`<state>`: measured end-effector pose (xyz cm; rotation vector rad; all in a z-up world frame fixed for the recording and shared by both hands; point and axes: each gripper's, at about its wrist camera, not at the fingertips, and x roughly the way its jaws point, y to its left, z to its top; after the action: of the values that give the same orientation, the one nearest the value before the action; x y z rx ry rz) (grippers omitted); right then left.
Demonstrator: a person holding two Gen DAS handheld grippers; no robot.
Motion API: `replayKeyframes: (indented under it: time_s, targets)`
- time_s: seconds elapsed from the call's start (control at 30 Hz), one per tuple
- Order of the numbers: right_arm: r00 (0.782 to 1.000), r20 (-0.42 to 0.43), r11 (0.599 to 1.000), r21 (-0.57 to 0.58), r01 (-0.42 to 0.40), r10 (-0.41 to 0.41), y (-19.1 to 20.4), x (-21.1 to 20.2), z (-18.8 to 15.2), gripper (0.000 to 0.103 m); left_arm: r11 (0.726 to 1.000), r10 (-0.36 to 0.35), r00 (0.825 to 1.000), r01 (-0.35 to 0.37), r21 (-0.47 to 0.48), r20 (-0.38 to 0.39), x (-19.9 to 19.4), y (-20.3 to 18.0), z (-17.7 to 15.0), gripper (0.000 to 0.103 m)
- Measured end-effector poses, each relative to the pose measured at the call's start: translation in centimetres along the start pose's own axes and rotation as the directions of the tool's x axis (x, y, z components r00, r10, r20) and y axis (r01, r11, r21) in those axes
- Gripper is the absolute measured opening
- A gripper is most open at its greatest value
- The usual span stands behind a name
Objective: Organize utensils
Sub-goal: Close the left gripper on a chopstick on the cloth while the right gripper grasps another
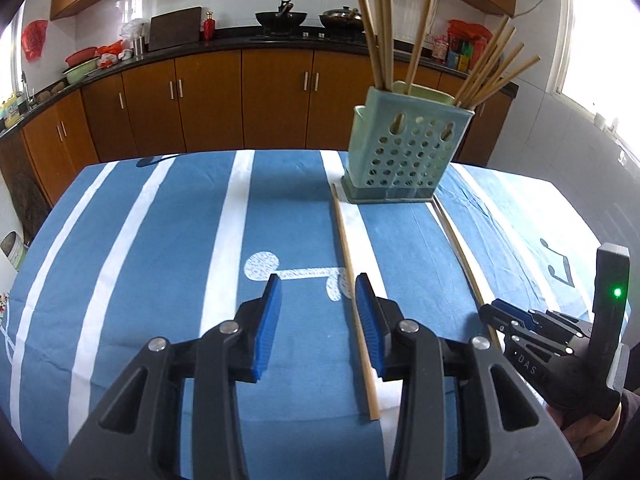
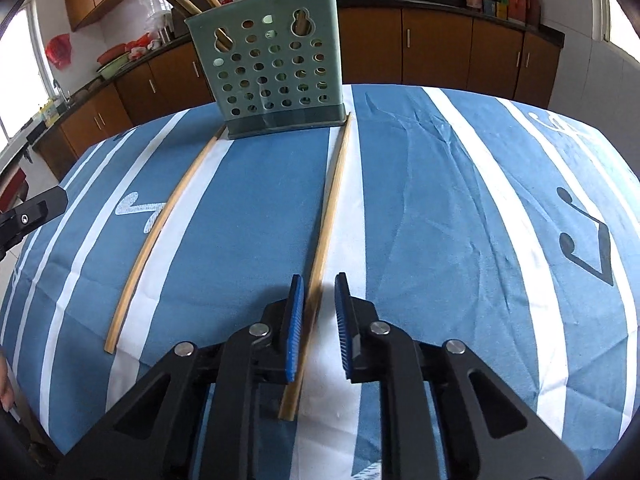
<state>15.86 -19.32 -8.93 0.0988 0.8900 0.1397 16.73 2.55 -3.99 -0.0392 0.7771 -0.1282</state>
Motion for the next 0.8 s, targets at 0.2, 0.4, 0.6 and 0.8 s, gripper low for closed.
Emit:
replayKeyframes:
  time_s: [0.2,0.4,0.6,0.8]
  targets:
    - [0.999,0.009,0.998,0.044,0.047,-0.048,-2.3,0.2,0.3,0.008,0.999,-0.038,0.998,0.039,0.002,-0.055,1.7,-1.1,-0.9,0.038]
    - [0.985,0.006,0.968,0.187,0.170,-0.175,-7.6,-0.2,1.0,0.007,0.998,-0.053,0.993,0.056,0.023,-0.105,3.4,-2.3,-1.9,0.038]
    - [0.985,-0.001,0.960,0.222,0.169,-0.173,-10.1,-0.5,0.9,0.007,0.997,-0.032,0.990,0.040,0.058,-0.141,5.1,-3.3,-2.6,0.034]
    - [0.987,0.001,0.966,0.203,0.159,-0.162,-9.8,-0.4,0.9,0.007,0.997,0.039,0.989,-0.029,0.070,-0.145,6.6,-3.7,-3.0,0.009]
